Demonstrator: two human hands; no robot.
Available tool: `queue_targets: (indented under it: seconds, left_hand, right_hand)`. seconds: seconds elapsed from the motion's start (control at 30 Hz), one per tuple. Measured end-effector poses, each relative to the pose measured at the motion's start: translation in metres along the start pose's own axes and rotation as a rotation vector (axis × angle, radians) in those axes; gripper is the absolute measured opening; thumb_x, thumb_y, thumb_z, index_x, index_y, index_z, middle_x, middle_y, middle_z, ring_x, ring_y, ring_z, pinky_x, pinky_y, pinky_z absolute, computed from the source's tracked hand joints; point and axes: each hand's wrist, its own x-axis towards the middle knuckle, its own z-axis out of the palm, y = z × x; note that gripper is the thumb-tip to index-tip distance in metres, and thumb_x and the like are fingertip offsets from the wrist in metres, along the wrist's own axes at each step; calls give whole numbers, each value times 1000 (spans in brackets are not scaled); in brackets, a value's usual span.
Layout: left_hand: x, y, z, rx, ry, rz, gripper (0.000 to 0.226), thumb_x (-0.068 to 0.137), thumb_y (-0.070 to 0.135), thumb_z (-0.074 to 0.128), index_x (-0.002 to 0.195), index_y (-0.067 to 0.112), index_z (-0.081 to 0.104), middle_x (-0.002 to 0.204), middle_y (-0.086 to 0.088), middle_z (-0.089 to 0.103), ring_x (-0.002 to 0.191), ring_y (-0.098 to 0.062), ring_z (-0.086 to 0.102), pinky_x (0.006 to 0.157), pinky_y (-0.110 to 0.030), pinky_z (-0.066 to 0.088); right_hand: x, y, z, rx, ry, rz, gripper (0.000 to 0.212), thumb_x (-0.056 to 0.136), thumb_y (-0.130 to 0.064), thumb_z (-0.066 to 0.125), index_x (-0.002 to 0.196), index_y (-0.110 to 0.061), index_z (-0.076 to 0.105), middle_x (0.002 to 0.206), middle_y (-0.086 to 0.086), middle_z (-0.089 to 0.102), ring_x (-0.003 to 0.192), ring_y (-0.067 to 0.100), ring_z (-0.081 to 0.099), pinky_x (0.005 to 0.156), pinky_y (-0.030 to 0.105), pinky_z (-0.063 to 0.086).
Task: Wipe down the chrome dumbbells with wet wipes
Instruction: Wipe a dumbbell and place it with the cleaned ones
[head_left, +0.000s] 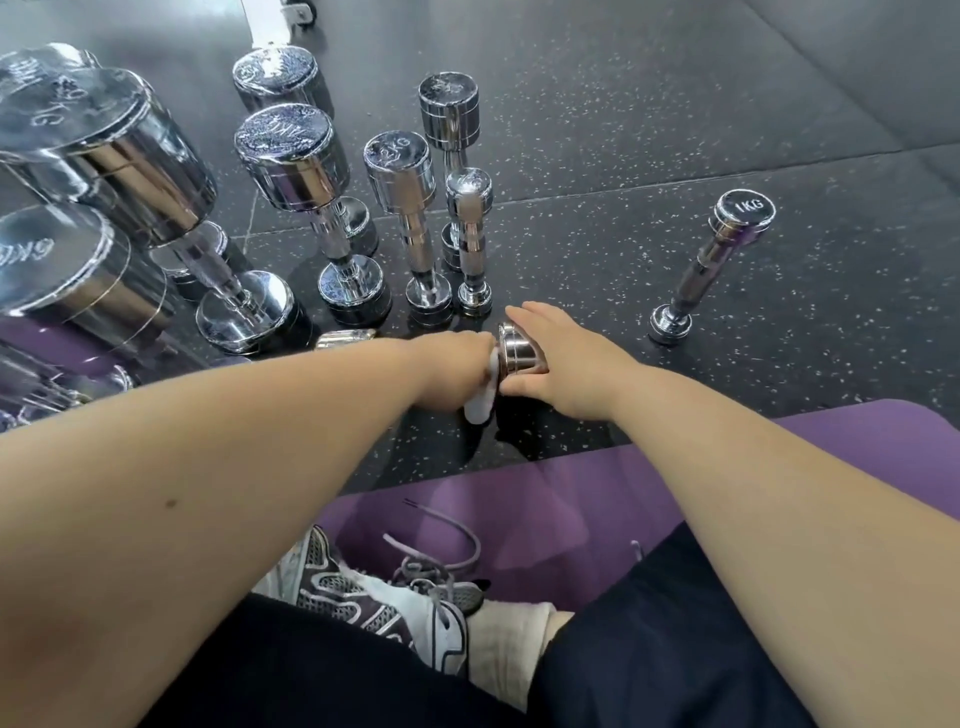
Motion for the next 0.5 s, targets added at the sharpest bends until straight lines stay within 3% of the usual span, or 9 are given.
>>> queue_targets:
  seconds: [0.07,0.13,0.17,0.2,0.27,0.33,0.37,0.43,0.5]
  left_hand:
    - [-4,-11,-4,172,-50,-20,13,98,28,49,99,18,41,103,0,59,103,-23,58,97,-37,37]
    - [-5,-15,-11,412,-143,-59,17,101,36,40,99,19,42,94,6,57,104,-21,54,116,-53,10]
    - [-6,-16,-15,505,-198,-84,20,101,37,39,95,20,47,88,9,56,99,-20,50,115,-61,-3]
    - [-5,-16,-19,554,-255,-115,23,101,38,39,89,23,52,83,11,56,96,-18,47,111,-65,-8]
    - [-5,-17,-26,530,-335,-167,25,98,37,43,83,27,60,84,10,63,93,-18,49,111,-67,-2]
    - [1,-12,-24,380,-331,-169,19,90,33,55,91,21,70,86,4,72,86,-18,58,111,-52,30]
    - [6,-7,-21,275,-286,-132,19,87,32,62,91,16,71,83,0,73,77,-18,61,98,-34,48]
    - [15,5,-15,125,-155,-18,20,89,30,66,86,10,65,71,1,63,62,-11,55,56,-4,43]
    - [16,8,-13,82,-132,31,19,91,28,66,83,11,62,67,3,56,61,-12,50,48,-8,37]
  right_hand:
    - [-2,1,1,-1,-6,0,90,86,-47,69,156,-29,16,164,-11,5,144,22,31,116,36,28]
    - [-4,2,2,9,-10,3,89,86,-46,70,156,-30,16,163,-12,5,139,21,40,115,38,30]
    - [-5,1,3,19,-12,5,89,87,-45,70,156,-31,16,163,-12,4,135,21,45,115,39,31]
    - [-5,1,4,28,-14,9,88,87,-44,70,156,-31,16,163,-12,4,132,21,49,114,39,32]
    - [-4,1,4,33,-16,11,88,87,-44,69,156,-31,16,163,-13,3,129,22,51,114,40,32]
    - [-2,2,5,24,-17,9,88,88,-44,69,156,-31,15,163,-13,2,132,22,49,114,39,32]
    - [-2,2,6,17,-15,7,88,88,-44,68,156,-30,14,163,-12,2,135,22,45,114,38,32]
    - [-1,2,5,5,-7,-2,89,88,-44,69,157,-29,14,164,-12,2,141,23,36,114,35,30]
    - [0,3,4,-1,-6,-10,90,87,-45,69,156,-29,14,164,-12,3,143,22,33,113,35,29]
